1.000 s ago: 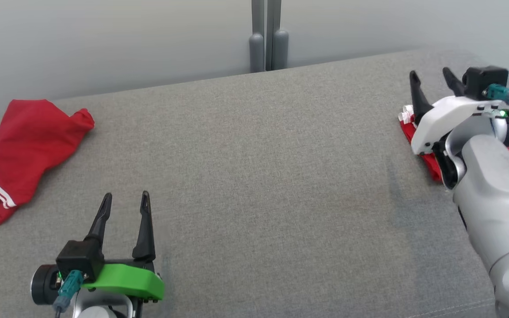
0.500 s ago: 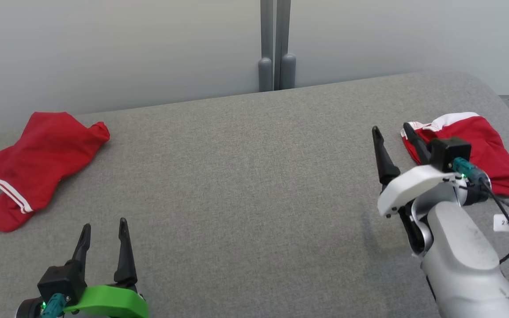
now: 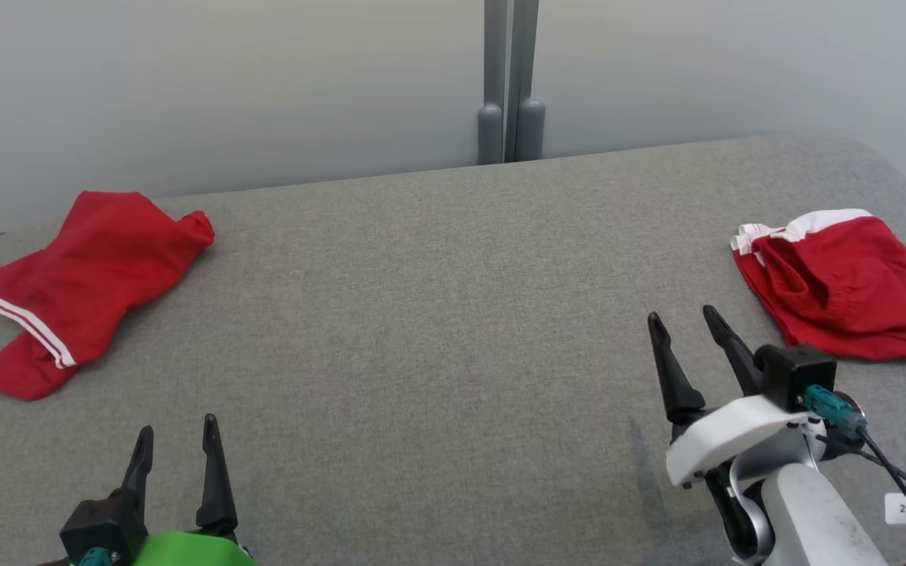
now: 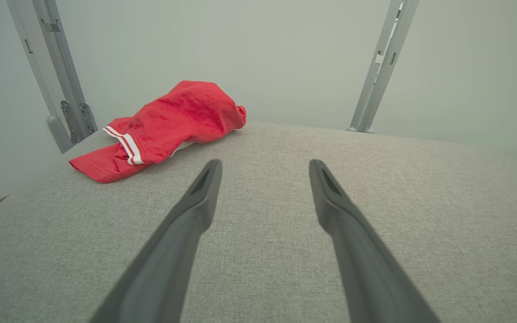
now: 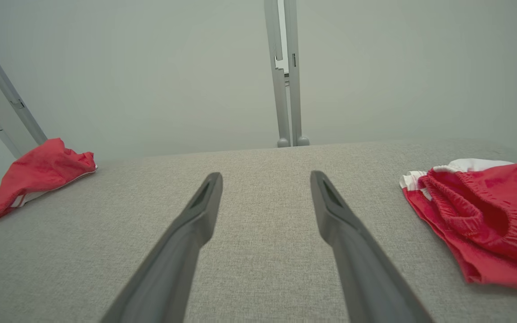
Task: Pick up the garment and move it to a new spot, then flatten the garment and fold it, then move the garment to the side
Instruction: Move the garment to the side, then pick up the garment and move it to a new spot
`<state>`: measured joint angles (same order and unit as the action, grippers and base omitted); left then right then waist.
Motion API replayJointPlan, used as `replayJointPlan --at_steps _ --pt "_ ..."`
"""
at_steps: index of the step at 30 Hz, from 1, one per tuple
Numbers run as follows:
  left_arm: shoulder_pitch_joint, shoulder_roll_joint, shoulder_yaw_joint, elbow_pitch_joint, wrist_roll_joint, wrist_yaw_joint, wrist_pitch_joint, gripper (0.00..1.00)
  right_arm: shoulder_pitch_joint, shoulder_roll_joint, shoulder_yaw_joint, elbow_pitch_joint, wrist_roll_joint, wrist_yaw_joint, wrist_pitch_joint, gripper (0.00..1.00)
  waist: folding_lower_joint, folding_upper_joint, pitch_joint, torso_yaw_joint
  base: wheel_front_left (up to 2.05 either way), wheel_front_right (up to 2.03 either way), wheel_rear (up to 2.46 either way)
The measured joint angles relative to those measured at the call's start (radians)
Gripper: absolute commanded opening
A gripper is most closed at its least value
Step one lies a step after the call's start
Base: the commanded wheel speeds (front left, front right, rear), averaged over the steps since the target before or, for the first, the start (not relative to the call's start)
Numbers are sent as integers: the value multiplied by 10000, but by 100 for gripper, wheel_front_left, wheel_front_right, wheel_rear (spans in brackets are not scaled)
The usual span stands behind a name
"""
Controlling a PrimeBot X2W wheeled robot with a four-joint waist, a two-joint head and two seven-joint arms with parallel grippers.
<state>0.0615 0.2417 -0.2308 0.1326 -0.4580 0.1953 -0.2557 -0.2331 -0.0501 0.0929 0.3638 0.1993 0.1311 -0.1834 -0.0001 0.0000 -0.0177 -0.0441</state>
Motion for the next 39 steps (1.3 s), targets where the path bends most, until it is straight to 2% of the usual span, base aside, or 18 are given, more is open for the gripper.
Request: replayJointPlan --at_steps 14,39 --pt "103 -8 4 38 27 105 -19 100 1426 2 -23 -1563 337 0 297 100 0 0 -79 179 0 0 0" --pt "111 -15 -205 75 132 73 -25 100 1624 -2 -146 -1741 213 0 499 100 0 0 -170 380 0 0 0"
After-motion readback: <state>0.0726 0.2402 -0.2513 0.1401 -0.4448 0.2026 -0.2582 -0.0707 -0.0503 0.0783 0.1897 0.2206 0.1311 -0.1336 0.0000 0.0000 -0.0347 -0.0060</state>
